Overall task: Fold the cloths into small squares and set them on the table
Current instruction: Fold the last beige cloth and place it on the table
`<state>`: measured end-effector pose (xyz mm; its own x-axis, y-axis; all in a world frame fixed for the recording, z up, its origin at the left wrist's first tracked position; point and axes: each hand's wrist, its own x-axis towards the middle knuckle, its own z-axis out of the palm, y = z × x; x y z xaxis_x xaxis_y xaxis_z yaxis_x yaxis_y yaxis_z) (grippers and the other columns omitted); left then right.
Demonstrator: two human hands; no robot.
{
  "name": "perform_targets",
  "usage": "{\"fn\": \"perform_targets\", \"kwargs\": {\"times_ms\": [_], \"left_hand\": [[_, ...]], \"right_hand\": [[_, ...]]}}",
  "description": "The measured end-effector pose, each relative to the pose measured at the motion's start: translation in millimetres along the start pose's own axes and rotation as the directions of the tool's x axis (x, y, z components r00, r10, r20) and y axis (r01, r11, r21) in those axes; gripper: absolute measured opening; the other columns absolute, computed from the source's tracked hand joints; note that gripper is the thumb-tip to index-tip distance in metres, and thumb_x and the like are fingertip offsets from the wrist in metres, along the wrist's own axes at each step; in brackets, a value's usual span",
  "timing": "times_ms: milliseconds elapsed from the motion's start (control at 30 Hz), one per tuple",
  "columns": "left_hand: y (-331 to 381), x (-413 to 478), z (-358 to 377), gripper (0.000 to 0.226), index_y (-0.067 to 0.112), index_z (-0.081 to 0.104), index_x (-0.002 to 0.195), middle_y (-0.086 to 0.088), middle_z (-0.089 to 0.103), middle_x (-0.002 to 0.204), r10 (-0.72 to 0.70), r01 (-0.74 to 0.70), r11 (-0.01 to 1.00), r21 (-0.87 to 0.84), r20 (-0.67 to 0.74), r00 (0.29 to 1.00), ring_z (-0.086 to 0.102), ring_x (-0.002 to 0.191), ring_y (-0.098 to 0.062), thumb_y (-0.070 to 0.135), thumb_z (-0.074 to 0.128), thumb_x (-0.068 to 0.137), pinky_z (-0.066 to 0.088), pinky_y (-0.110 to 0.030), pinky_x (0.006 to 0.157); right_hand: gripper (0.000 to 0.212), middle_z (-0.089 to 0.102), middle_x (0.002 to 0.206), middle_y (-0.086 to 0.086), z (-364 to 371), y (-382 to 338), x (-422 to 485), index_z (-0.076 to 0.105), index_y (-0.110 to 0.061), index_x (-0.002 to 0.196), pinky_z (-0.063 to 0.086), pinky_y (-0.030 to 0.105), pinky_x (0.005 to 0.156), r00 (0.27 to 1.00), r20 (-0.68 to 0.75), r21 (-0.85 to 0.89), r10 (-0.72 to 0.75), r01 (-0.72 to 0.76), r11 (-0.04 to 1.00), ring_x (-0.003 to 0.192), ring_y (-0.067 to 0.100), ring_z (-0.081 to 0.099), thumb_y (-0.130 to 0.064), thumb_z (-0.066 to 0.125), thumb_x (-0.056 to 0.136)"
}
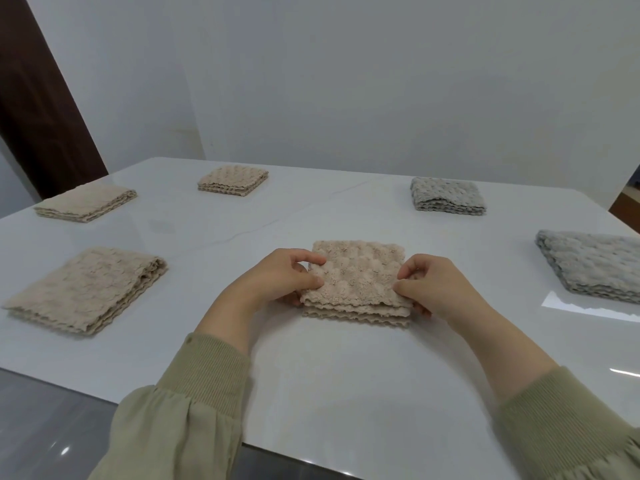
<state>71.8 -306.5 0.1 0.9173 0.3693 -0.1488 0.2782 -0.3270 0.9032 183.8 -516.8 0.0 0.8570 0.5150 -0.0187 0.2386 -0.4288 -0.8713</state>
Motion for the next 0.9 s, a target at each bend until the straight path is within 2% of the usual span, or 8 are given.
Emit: {"fn": "perform_targets", "kwargs": {"times_ms": [67, 133, 200, 233, 333, 400, 567, 900], "left_hand": [[0, 1, 3, 0.017, 0.027, 0.069, 0.101, 0.006, 0.060, 0.064, 0.068, -0.052, 0.985, 0.167, -0.095, 0.993, 0.056, 0.057, -0.008, 0.025, 0.069, 0.084, 0.046, -0.020, 0.057], [-1, 7, 9, 0.013, 0.028, 0.070, 0.096, 0.005, 0.060, 0.087, 0.275, -0.132, 0.885, 0.447, -0.274, 0.921, 0.056, 0.083, -0.009, 0.034, 0.063, 0.087, 0.042, -0.022, 0.075], [0, 13, 20, 0.027, 0.024, 0.067, 0.113, 0.004, 0.055, 0.116, 0.497, -0.273, 0.761, 0.589, -0.258, 0.828, 0.042, 0.115, -0.012, 0.035, 0.052, 0.093, 0.031, -0.024, 0.096], [-1, 17, 25, 0.035, 0.023, 0.060, 0.125, 0.003, 0.050, 0.132, 0.530, -0.326, 0.716, 0.618, -0.176, 0.830, 0.034, 0.128, -0.015, 0.037, 0.045, 0.096, 0.025, -0.026, 0.105], [-11, 25, 35, 0.049, 0.028, 0.029, 0.147, 0.005, 0.019, 0.157, 0.371, -0.312, 0.662, 0.682, 0.064, 0.926, 0.005, 0.145, -0.014, 0.044, 0.029, 0.100, 0.008, -0.038, 0.118], [-17, 29, 35, 0.052, 0.031, 0.018, 0.149, 0.008, 0.008, 0.159, 0.286, -0.279, 0.690, 0.668, 0.103, 0.953, -0.004, 0.146, -0.011, 0.045, 0.027, 0.100, 0.006, -0.042, 0.119], [-18, 29, 35, 0.053, 0.033, 0.015, 0.149, 0.010, 0.006, 0.159, 0.285, -0.288, 0.725, 0.626, 0.108, 0.952, -0.005, 0.145, -0.009, 0.047, 0.027, 0.100, 0.005, -0.041, 0.119], [-16, 27, 35, 0.048, 0.029, 0.021, 0.149, 0.009, 0.008, 0.159, 0.273, -0.282, 0.746, 0.603, 0.109, 0.956, -0.003, 0.145, -0.008, 0.033, 0.028, 0.102, 0.003, -0.032, 0.119]], "right_hand": [[0.017, 0.053, 0.052, -0.003, 2, 2, 0, 0.057, -0.016, 0.069, 0.036, 0.016, 0.041, 0.998, 0.024, -0.150, -0.056, 0.059, 0.987, 0.038, 0.004, 0.044, -0.002, 0.063, 0.076], [0.015, 0.056, 0.059, -0.004, 4, 3, -1, 0.058, -0.018, 0.071, 0.035, 0.016, 0.046, 0.995, 0.061, -0.246, -0.085, 0.097, 0.964, 0.045, 0.005, 0.047, -0.007, 0.066, 0.076], [0.013, 0.057, 0.062, -0.005, 3, 3, 0, 0.060, -0.019, 0.072, 0.036, 0.018, 0.050, 0.993, 0.065, -0.282, -0.103, 0.117, 0.952, 0.050, 0.006, 0.049, -0.011, 0.069, 0.076], [0.012, 0.056, 0.063, -0.005, 2, 2, -1, 0.061, -0.019, 0.072, 0.037, 0.020, 0.052, 0.992, 0.057, -0.299, -0.117, 0.128, 0.946, 0.052, 0.007, 0.049, -0.013, 0.070, 0.076], [0.010, 0.055, 0.067, -0.007, -3, -1, -6, 0.063, -0.020, 0.075, 0.039, 0.022, 0.058, 0.984, 0.011, -0.307, -0.179, 0.173, 0.936, 0.061, 0.010, 0.050, -0.021, 0.073, 0.075], [0.014, 0.053, 0.079, -0.009, -7, -3, -12, 0.062, -0.024, 0.080, 0.039, 0.021, 0.064, 0.971, 0.037, -0.324, -0.238, 0.237, 0.916, 0.071, 0.008, 0.051, -0.028, 0.074, 0.075], [0.020, 0.046, 0.096, -0.012, -9, 2, -20, 0.060, -0.029, 0.093, 0.032, 0.018, 0.074, 0.932, 0.205, -0.503, -0.299, 0.363, 0.785, 0.089, 0.005, 0.045, -0.028, 0.071, 0.078], [0.014, 0.058, 0.082, -0.009, -8, -7, -26, 0.072, -0.015, 0.086, 0.030, 0.014, 0.070, 0.848, 0.131, -0.572, -0.513, 0.488, 0.660, 0.087, 0.011, 0.047, -0.007, 0.062, 0.082]]}}
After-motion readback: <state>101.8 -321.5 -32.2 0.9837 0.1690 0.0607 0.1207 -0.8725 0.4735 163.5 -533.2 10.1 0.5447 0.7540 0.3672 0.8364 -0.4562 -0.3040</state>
